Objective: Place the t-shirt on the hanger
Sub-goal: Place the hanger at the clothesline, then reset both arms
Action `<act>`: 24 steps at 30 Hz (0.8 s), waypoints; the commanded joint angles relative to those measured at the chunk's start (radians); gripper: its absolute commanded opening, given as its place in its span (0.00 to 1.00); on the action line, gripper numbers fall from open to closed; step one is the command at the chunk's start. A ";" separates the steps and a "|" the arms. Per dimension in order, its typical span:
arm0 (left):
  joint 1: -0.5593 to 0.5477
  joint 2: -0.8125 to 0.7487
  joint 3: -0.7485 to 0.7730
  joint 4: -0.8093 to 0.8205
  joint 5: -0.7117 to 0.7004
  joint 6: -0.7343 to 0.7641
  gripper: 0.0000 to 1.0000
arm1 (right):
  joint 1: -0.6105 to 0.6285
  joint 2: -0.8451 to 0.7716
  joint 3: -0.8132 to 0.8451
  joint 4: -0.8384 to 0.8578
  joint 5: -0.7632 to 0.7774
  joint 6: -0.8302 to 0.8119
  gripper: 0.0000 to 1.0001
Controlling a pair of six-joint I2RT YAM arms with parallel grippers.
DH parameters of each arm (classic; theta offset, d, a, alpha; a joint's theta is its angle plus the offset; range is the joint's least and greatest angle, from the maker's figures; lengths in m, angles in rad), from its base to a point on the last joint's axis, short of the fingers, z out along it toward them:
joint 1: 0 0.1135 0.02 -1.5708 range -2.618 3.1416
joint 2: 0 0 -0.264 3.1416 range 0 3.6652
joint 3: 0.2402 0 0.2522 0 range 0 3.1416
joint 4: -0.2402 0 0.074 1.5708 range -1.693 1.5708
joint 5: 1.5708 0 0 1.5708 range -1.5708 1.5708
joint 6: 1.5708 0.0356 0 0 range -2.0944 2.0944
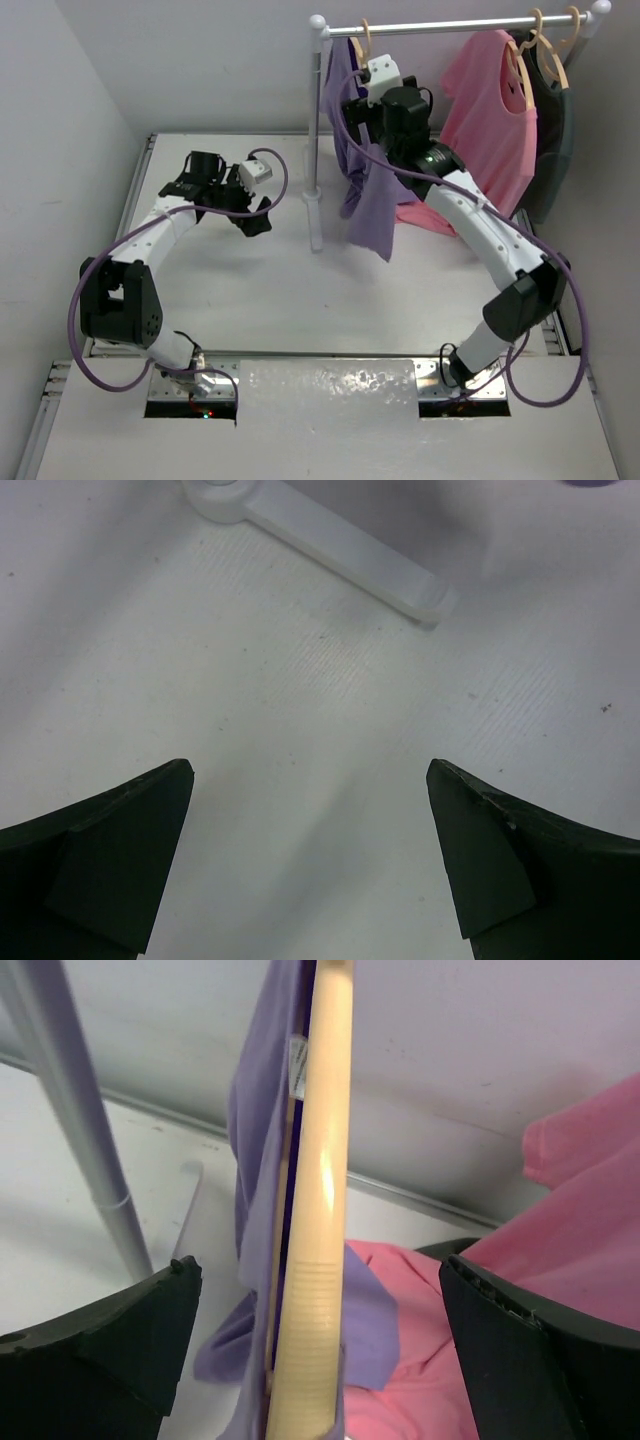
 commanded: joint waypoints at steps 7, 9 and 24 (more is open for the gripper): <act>0.009 -0.024 -0.032 0.024 0.017 -0.028 1.00 | 0.003 -0.367 -0.161 -0.066 -0.162 -0.008 0.99; 0.011 -0.030 -0.046 0.035 -0.004 -0.041 1.00 | 0.003 -0.507 -0.255 -0.040 -0.176 0.038 0.99; 0.009 -0.150 -0.224 0.165 -0.380 -0.178 1.00 | -0.001 -0.809 -1.252 -0.073 0.200 0.469 0.99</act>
